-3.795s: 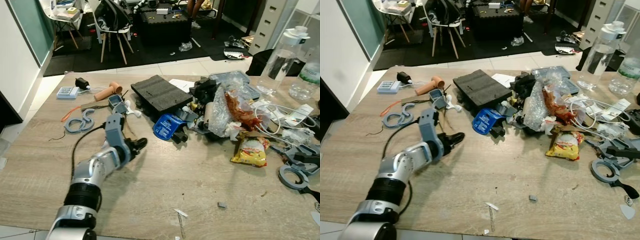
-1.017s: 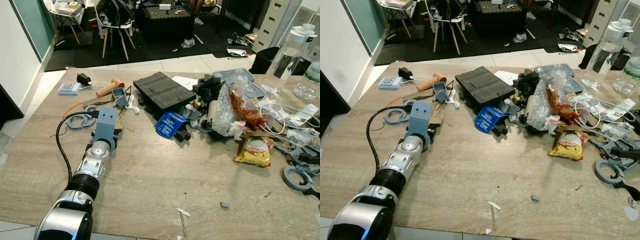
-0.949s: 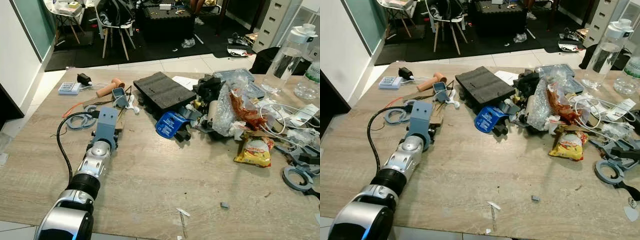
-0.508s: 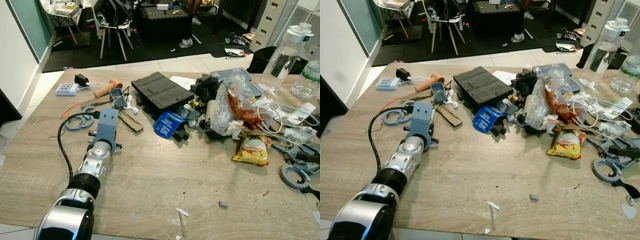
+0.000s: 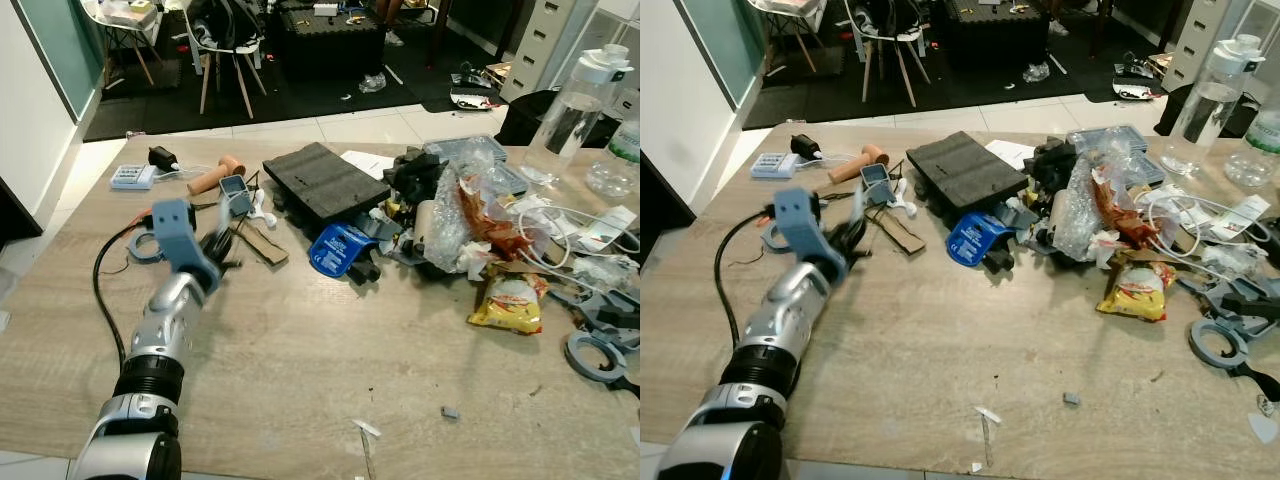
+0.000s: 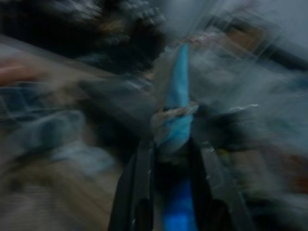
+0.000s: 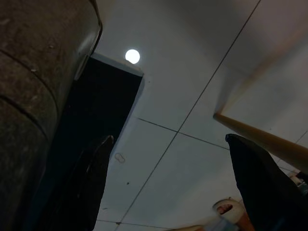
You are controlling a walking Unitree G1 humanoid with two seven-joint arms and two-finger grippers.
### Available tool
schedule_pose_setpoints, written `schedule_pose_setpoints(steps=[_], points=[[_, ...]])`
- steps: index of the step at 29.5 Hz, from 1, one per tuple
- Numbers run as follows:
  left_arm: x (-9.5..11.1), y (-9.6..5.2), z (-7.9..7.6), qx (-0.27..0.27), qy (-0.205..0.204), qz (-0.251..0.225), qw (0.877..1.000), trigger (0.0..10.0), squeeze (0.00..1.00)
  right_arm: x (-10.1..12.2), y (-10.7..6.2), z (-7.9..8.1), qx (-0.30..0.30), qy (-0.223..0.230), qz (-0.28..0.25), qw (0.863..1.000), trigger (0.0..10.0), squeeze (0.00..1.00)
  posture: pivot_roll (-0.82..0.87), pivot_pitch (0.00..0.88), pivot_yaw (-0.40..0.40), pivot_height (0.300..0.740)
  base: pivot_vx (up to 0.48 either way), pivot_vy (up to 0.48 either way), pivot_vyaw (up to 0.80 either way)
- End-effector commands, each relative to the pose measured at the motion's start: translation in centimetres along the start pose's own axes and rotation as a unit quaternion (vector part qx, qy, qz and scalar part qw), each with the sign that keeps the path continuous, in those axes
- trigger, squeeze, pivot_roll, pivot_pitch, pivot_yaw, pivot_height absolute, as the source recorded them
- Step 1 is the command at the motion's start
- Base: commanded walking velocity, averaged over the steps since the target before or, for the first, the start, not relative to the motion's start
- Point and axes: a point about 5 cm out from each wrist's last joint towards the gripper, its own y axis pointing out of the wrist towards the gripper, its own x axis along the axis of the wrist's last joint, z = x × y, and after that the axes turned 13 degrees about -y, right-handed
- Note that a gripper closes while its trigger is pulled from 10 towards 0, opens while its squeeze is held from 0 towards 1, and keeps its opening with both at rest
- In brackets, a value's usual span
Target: Picking trash to rubbish bin
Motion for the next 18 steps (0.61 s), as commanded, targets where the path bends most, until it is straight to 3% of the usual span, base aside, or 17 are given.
schedule_pose_setpoints(steps=[1, 3, 4, 7, 18], points=[[-0.5, -1.1, -1.4, -0.081, -0.02, 0.033, 0.996, 10.0, 0.0, 0.7, 0.0, 1.6, 0.027, -0.006, -0.012, 1.0, 10.0, 0.0, -0.05, 0.046, 0.046, 0.74, 0.0, 0.0, 0.0], [-1.0, -2.6, -3.3, -0.173, -0.015, 0.066, 0.983, 10.0, 0.0, 0.6, 0.0, 1.6, 0.028, -0.007, -0.011, 1.0, 10.0, 0.0, -0.05, 0.045, 0.044, 0.74, 0.0, 0.0, 0.0], [-1.0, -2.6, -3.3, -0.173, -0.015, 0.066, 0.983, 10.0, 0.0, 0.6, 0.0, 1.6, 0.028, -0.007, -0.011, 1.0, 10.0, 0.0, -0.05, 0.045, 0.044, 0.74, 0.0, 0.0, 0.0], [-1.2, -4.4, -5.3, -0.252, -0.041, 0.079, 0.964, 10.0, 0.0, 0.5, 0.0, 1.5, 0.028, -0.008, -0.01, 1.0, 10.0, 0.0, -0.05, 0.048, 0.043, 0.74, 0.0, 0.0, 0.0], [-2.7, -6.9, -6.7, -0.29, -0.08, 0.118, 0.946, 10.0, 0.0, 0.4, 0.0, 1.4, 0.025, -0.019, -0.01, 0.999, 10.0, 0.0, -0.05, 0.042, 0.047, 0.74, 0.0, 0.0, 0.0]])
